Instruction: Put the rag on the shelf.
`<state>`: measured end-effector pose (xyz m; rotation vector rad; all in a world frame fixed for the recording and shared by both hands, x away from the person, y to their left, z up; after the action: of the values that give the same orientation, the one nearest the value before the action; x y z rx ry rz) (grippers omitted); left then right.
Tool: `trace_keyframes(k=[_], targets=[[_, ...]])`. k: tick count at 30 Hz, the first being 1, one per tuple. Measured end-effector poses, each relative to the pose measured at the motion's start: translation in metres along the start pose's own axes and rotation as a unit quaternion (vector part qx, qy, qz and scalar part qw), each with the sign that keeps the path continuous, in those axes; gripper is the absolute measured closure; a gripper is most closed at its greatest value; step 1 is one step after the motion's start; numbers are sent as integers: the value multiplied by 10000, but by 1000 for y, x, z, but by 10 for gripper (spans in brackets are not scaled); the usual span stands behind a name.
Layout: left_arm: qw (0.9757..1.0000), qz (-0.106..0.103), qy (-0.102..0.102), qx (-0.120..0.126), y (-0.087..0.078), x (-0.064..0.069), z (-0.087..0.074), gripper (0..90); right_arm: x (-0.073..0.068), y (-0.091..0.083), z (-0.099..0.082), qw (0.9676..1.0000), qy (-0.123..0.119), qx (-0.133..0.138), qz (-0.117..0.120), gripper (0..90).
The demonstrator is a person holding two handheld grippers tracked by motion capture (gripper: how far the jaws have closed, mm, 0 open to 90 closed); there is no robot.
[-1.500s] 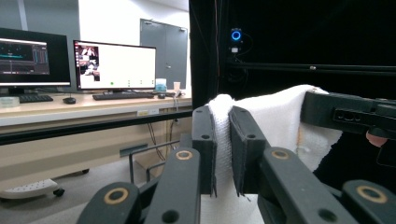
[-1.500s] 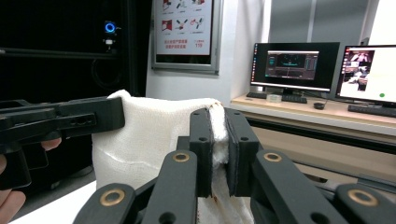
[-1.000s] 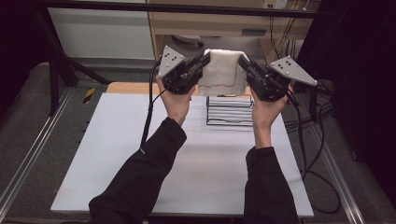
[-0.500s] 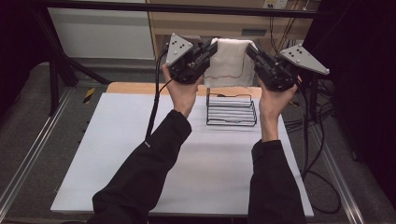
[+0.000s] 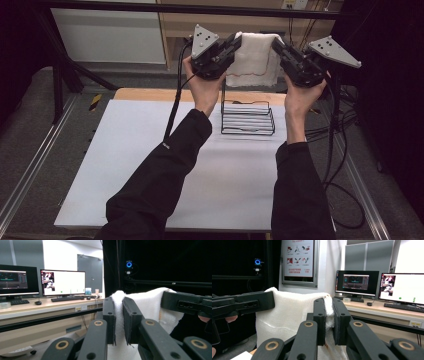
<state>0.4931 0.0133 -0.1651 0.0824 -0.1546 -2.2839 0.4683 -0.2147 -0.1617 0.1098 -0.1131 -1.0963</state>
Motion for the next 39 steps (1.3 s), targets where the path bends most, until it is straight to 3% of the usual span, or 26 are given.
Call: trace_keyframes(k=[18,39], targets=[[9999,139,-32,-82,33,-19,-5,810,20,29,-2,9999,-4,-155,-45,827],[9989,171,50,-425,55,-40,-32,809,34,53,-28,9986,91,-517,-39,826]])
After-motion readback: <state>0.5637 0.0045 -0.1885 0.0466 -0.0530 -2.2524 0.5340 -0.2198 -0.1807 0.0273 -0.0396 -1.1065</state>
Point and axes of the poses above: each handheld gripper's, and its own axes: y roughly forward along the jaws, z roughly out of its top, x roughly to its right, the point moved 1 cm from there along y, roughly forward along the jaws, and after that the axes turned 1 degree about x, right-handed, at the moved point
